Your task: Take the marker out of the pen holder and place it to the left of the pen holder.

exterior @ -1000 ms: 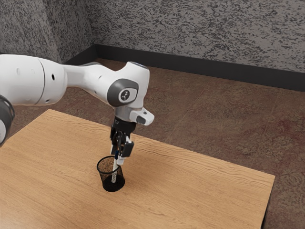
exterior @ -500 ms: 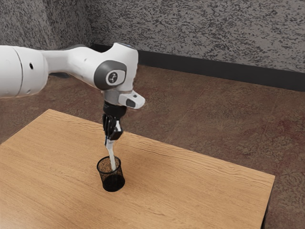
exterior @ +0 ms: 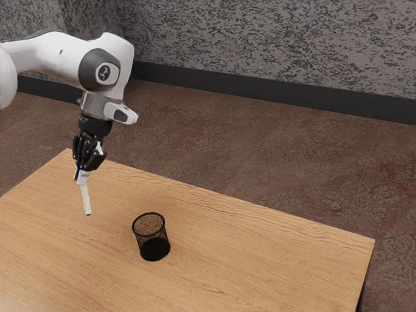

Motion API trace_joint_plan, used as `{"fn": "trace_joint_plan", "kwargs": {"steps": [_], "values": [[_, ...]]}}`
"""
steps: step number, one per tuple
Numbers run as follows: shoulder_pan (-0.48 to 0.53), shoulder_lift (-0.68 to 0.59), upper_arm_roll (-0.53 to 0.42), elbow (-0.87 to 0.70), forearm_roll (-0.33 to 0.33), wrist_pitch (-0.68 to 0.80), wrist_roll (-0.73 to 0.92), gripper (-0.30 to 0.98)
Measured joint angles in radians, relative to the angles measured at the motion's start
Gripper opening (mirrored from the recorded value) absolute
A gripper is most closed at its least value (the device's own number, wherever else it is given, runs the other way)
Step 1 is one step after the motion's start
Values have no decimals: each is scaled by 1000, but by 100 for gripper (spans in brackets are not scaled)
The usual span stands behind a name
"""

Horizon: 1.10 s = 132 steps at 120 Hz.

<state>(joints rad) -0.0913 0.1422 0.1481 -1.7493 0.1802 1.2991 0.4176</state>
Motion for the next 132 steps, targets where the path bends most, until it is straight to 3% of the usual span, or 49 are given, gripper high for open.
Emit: {"fn": "trace_joint_plan", "kwargs": {"steps": [55, 132], "values": [[10, 341, 94, 84, 46, -44, 9, -5], [28, 485, 97, 158, 35, -28, 13, 4]]}}
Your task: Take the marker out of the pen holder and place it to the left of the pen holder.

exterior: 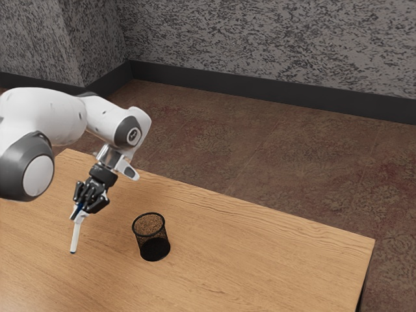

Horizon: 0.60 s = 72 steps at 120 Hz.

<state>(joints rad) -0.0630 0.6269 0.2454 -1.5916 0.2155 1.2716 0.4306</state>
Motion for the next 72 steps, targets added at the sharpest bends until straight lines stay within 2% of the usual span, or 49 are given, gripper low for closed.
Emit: {"fn": "trace_joint_plan", "kwargs": {"steps": [5, 18, 29, 33, 41, 49, 54, 61, 72], "values": [[0, 2, 0, 1, -1, 1, 0, 8], [0, 1, 0, 9, -6, 3, -1, 31], [0, -38, -6, 27, -7, 4, -2, 44], [0, -97, -11, 30, -20, 6, -2, 48], [0, -292, -57, 20, -54, 21, -3, 53], [-3, -513, -80, -41, -104, 55, -3, 57], [-3, -606, -85, -63, -140, 76, -4, 59], [-1, -666, -87, -58, -179, 101, -6, 62], [4, -683, -87, -33, -216, 128, -9, 64]]}}
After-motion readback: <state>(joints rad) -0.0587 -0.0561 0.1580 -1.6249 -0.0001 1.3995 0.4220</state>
